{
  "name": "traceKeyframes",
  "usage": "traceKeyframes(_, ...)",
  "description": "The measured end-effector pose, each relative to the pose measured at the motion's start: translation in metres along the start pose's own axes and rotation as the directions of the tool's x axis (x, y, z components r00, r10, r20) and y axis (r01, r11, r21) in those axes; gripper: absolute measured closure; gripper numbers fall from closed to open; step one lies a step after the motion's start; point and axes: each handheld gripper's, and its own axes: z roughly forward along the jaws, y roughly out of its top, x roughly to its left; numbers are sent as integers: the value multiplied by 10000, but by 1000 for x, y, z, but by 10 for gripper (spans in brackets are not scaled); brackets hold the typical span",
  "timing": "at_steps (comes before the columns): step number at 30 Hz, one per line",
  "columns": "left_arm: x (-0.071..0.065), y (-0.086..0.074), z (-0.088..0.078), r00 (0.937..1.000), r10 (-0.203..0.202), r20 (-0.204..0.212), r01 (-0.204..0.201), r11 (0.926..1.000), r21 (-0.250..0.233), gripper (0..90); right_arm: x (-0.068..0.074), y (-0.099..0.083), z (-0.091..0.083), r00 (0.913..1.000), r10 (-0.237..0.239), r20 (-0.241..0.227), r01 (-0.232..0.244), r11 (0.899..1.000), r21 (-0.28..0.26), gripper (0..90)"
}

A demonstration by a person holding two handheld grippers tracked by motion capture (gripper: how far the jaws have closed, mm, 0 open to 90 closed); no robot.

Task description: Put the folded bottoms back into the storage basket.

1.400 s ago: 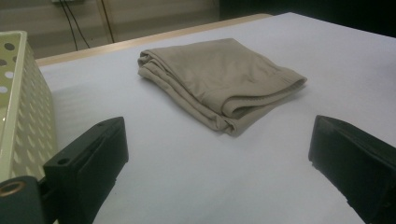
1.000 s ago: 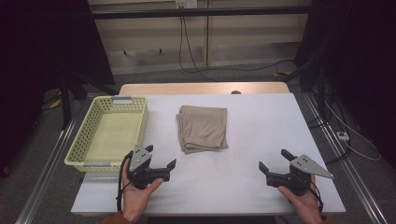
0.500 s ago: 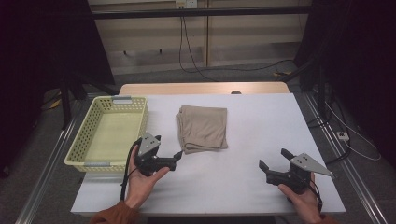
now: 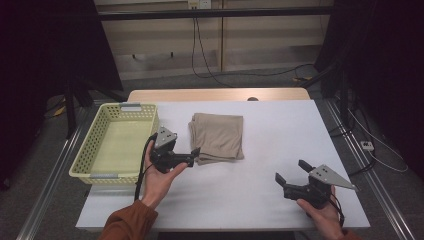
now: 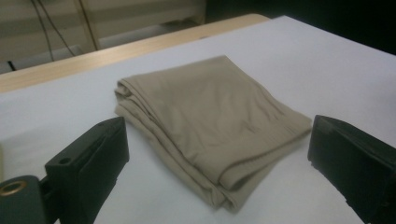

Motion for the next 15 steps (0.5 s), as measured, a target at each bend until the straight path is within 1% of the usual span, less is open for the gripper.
traceKeyframes(1, 0, 7, 0, 9999, -132, -86, 132, 9999, 1, 63, 0, -1, 1, 10000, 51, -79, -51, 10000, 35, 39)
traceKeyframes(2, 0, 7, 0, 9999, -132, -86, 132, 9999, 1, 47, 0, -1, 1, 10000, 51, -79, -51, 10000, 35, 39)
traceKeyframes(3, -2, 10, 0, 9999, 53, -101, -55, 9998, -205, 60, 0, 0, 1, 10000, -35, -79, 35, 10000, 53, 39)
traceKeyframes(4, -1, 11, 1, 9998, 163, -119, -165, 9997, -200, 60, 0, 0, 1, 10000, -35, -79, 35, 10000, 53, 39)
traceKeyframes(5, -2, 12, 3, 9998, 7, -197, -12, 9997, -246, 52, 0, 1, -1, 9999, -84, -118, 83, 9999, -86, 36)
traceKeyframes(7, -2, 13, 6, 10000, -18, -1, 18, 9996, -287, 49, -1, 1, -2, 9999, 12, -114, -14, 9999, -159, 35)
traceKeyframes(8, -2, 14, 7, 9999, 106, -42, -107, 9997, -216, 49, -1, 1, -2, 9999, 12, -114, -14, 9999, -159, 35)
traceKeyframes(9, -2, 14, 10, 9999, -50, -96, 48, 9998, -215, 50, -2, 1, -2, 9999, 120, -84, -121, 9999, -99, 35)
traceKeyframes(11, 1, 15, 15, 9997, -135, -192, 131, 9998, -179, 55, -3, 0, -1, 10000, 89, -39, -89, 9999, -66, 37)
traceKeyframes(12, 3, 17, 19, 9992, -378, -124, 376, 9992, -127, 55, -2, 0, -1, 10000, 86, -48, -87, 9999, -50, 36)
traceKeyframes(14, 4, 17, 21, 9990, -452, -74, 452, 9990, -61, 54, -2, 0, -1, 10000, 83, -44, -83, 10000, -52, 36)
traceKeyframes(15, 4, 18, 25, 9991, -400, -139, 400, 9992, -7, 56, -2, 0, -1, 10000, 23, -42, -23, 10000, -52, 37)
